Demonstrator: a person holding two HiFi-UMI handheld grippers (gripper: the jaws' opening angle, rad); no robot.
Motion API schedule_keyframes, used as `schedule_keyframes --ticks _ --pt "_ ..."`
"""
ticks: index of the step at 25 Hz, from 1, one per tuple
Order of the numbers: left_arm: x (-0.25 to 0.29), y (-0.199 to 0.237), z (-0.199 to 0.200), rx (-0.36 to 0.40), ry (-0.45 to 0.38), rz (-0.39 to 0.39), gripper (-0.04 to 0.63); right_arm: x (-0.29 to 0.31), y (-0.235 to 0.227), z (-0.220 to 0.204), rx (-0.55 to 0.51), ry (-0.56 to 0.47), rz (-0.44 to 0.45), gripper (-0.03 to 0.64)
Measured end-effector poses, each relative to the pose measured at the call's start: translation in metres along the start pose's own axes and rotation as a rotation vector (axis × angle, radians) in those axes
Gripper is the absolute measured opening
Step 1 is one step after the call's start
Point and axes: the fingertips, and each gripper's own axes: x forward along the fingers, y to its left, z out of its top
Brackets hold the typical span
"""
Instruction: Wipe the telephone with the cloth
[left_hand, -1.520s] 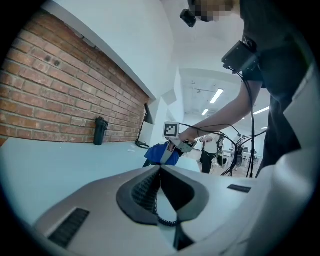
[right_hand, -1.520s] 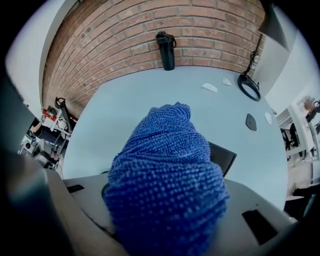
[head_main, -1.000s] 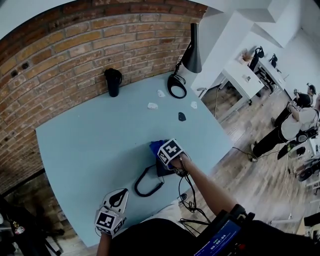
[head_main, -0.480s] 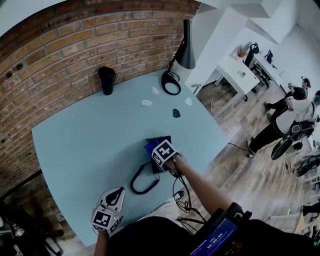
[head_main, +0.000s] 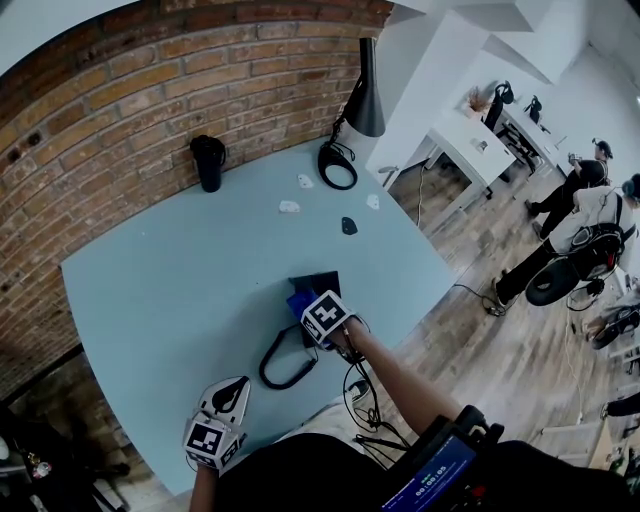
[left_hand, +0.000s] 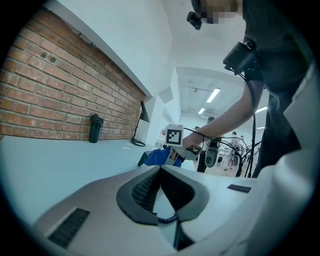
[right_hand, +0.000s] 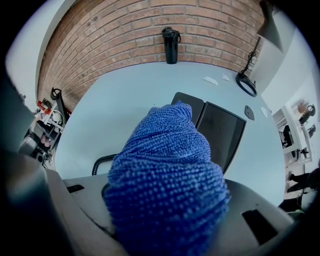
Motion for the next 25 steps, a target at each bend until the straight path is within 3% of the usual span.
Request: schedule_keyframes --ticks 25 --pt "0.004 0.002 -0.004 -0.002 0.001 -0.017 0.018 0.020 0.022 -0.052 0.029 0.020 -0.015 0.178"
